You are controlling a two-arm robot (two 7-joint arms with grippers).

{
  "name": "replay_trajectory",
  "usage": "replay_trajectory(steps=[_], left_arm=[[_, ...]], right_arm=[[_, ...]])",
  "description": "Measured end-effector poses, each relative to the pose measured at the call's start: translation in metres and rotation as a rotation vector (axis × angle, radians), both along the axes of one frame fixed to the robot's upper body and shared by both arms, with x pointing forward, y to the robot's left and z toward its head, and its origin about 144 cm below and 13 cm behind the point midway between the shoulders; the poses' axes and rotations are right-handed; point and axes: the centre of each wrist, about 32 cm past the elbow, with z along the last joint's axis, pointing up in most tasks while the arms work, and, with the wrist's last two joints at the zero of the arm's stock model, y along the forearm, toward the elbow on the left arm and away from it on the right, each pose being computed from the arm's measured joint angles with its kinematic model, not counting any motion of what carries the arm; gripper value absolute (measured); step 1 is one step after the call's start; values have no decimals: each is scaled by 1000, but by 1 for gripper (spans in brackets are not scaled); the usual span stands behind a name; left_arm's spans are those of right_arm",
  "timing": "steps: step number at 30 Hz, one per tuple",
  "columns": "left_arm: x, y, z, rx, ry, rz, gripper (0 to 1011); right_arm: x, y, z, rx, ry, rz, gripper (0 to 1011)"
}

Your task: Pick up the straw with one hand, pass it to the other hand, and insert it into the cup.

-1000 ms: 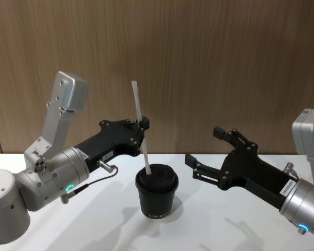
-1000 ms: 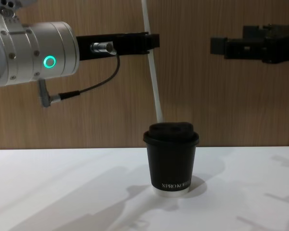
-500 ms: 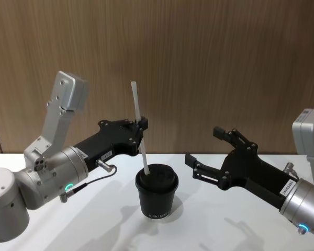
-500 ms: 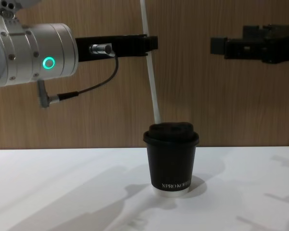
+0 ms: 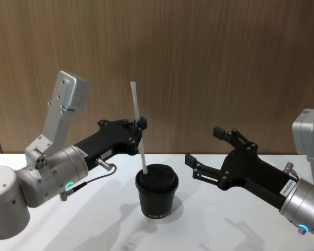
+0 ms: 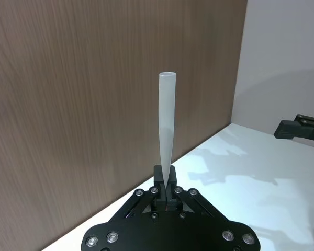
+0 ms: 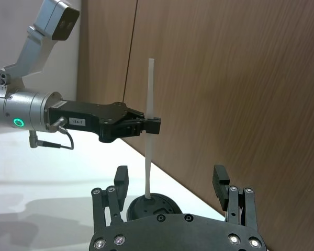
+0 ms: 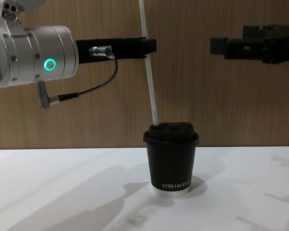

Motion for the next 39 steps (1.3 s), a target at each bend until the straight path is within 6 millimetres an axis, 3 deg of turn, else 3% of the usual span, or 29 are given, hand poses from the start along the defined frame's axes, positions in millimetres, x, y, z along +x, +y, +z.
replay_trajectory(steps=[25,39], left_arm=[[8,2,-3,-1,45,-26,11],[10,2,-4,-1,54,-31,373]], right_arm=[[0,0,0,0,0,0,1001],[0,0,0,0,0,0,1001]])
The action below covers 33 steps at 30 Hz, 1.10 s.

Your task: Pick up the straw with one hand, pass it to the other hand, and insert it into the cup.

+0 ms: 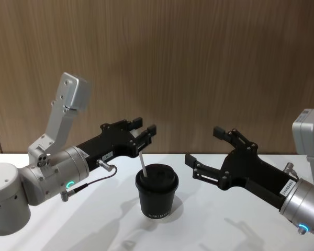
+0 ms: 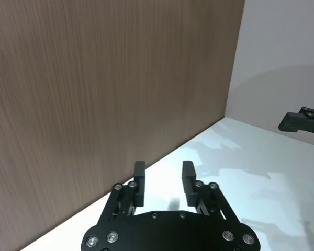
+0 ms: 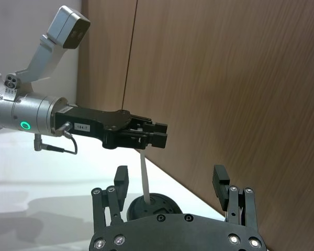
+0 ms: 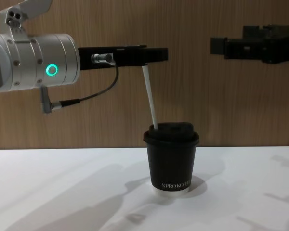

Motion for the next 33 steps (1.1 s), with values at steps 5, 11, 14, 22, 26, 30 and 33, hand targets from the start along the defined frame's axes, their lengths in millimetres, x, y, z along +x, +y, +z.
replay_trajectory(steps=[5,11,14,22,26,30,33], left_arm=[[0,0,0,0,2,-1,550],[0,0,0,0,3,-2,742],[0,0,0,0,3,-3,832],[-2,1,-3,-9,-10,-7,1003],[-4,2,-5,-19,-23,-8,1003],[-6,3,-7,-27,-35,-6,1003],[-8,4,-8,-32,-45,-5,1003]], right_arm=[[0,0,0,0,0,0,1001],[0,0,0,0,0,0,1001],[0,0,0,0,0,0,1001],[0,1,0,10,5,-6,1001],[0,3,2,25,9,-14,1001],[0,5,4,45,13,-26,1001],[0,7,6,63,18,-37,1001]])
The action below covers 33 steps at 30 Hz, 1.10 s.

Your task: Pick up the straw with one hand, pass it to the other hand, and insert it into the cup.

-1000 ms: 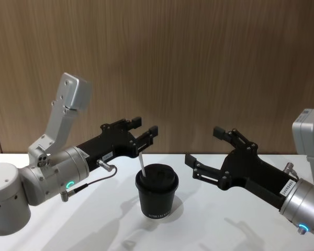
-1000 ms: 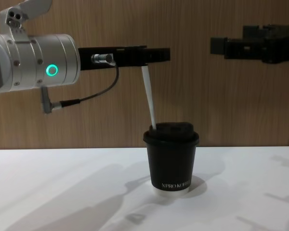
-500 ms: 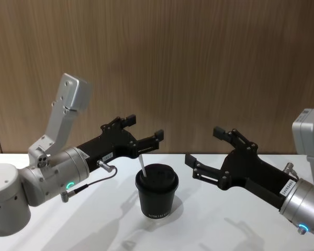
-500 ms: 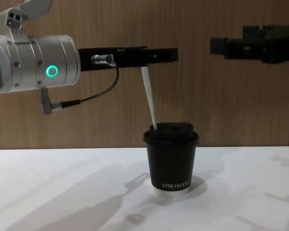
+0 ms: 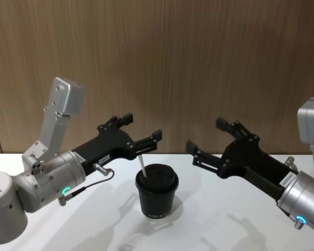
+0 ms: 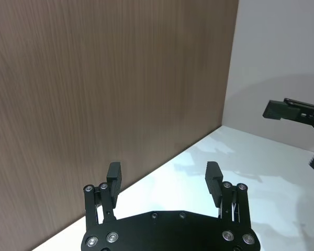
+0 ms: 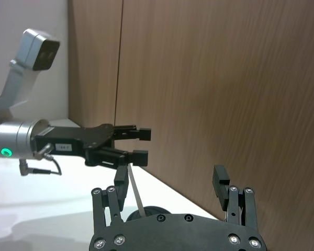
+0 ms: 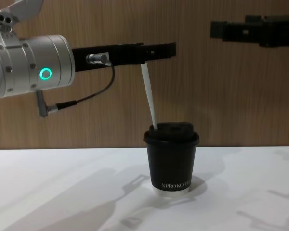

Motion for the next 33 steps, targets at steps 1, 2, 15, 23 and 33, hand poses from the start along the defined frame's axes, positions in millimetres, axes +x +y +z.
replay_trajectory(steps=[1,2,15,23,33], left_arm=[[-1,0,0,-1,-2,0,1003],[-1,1,0,-2,-5,1,1003],[-7,5,-4,-16,-41,5,1003],[-9,7,-9,-32,-72,-7,1003],[-13,9,-14,-48,-113,-15,1003]], right_arm=[[0,1,1,10,5,-6,1001],[0,1,2,16,7,-9,1001],[4,8,8,120,86,-61,1001],[8,12,7,167,134,-77,1001],[9,15,6,195,168,-79,1001]])
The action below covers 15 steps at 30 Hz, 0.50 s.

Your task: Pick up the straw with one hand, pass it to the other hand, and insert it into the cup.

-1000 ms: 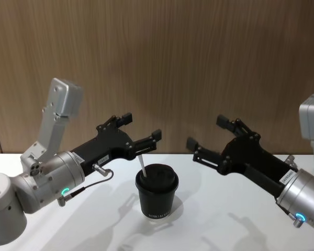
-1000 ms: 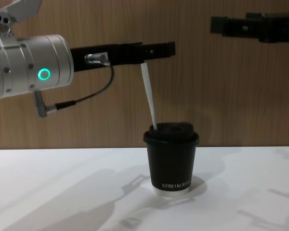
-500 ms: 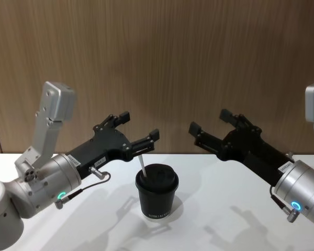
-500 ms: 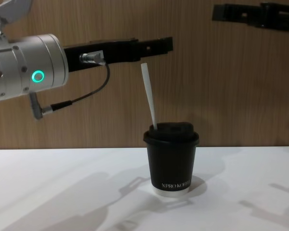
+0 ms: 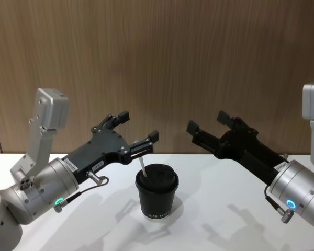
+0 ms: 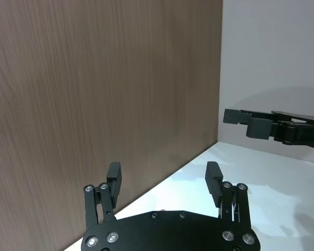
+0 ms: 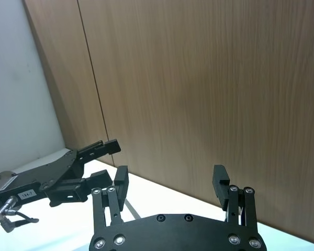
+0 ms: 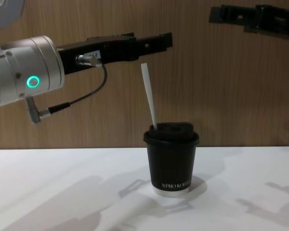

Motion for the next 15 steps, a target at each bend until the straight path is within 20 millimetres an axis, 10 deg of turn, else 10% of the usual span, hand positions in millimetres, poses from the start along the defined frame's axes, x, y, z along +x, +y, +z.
replay_trajectory(steps=[15], left_arm=[[-2,1,-4,-9,-24,-3,1003]], right_arm=[[1,2,-1,13,16,1,1001]])
